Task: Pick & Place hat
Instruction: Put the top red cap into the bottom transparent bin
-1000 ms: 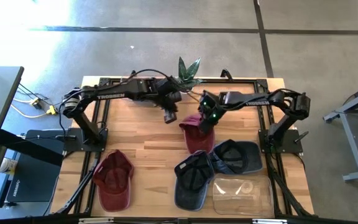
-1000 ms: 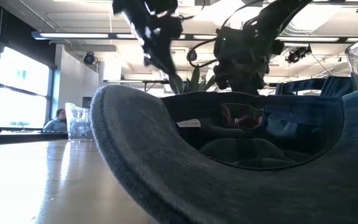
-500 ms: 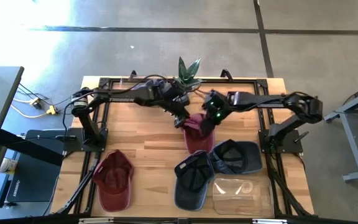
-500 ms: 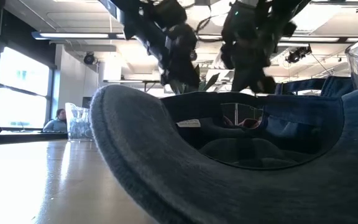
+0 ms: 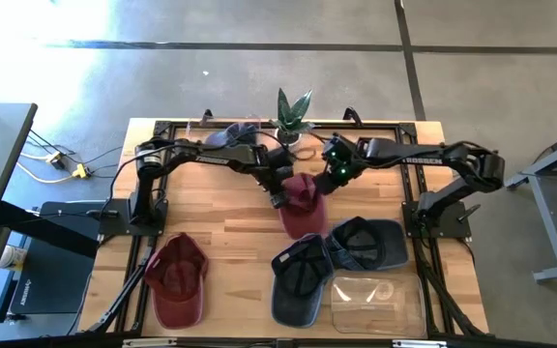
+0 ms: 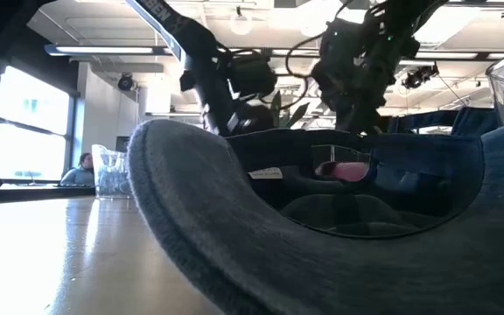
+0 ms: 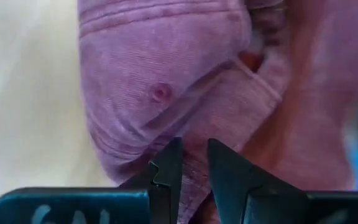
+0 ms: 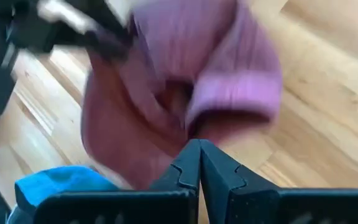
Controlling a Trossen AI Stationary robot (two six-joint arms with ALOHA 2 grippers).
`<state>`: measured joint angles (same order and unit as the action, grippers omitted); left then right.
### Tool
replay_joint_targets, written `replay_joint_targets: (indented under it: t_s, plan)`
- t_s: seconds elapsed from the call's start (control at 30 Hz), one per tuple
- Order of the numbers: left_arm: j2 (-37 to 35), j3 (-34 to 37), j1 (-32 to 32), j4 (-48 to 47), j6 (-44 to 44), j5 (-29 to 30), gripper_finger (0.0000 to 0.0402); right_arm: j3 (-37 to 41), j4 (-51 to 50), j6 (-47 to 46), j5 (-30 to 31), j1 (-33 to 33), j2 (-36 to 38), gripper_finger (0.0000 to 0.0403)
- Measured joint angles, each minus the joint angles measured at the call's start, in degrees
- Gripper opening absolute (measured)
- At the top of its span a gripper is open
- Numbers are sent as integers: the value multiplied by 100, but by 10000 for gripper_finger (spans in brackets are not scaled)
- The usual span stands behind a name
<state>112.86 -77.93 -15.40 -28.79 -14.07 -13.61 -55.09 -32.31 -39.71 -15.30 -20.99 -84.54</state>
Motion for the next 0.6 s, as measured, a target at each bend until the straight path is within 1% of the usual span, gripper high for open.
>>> replay_joint_targets:
  t_s: [0.03, 0.1, 0.2, 0.33, 0.43, 0.5, 0.6]
  plan:
    - [-2, -4, 0, -202, 8, 234, 69, 17, 9, 18, -18, 0, -73, 6]
    - [-2, -2, 0, -521, 39, 491, 69, 28, 71, 136, -17, 2, -211, 6]
    - [-2, -99, -2, -777, 51, 511, 69, 28, 527, 153, -22, 0, -315, 3]
    - [-4, -670, 4, -1468, 103, 512, 69, 28, 847, -92, 153, -114, -376, 6]
    - [-9, -1136, 4, -1970, 183, 523, 69, 28, 1009, -165, 115, -388, -365, 37]
    - [-9, -1362, 4, -2135, 199, 525, 69, 28, 1071, -183, 18, -619, -360, 72]
    - [-17, -1456, 4, -2287, 189, 525, 69, 26, 1152, -185, -98, -958, -383, 130]
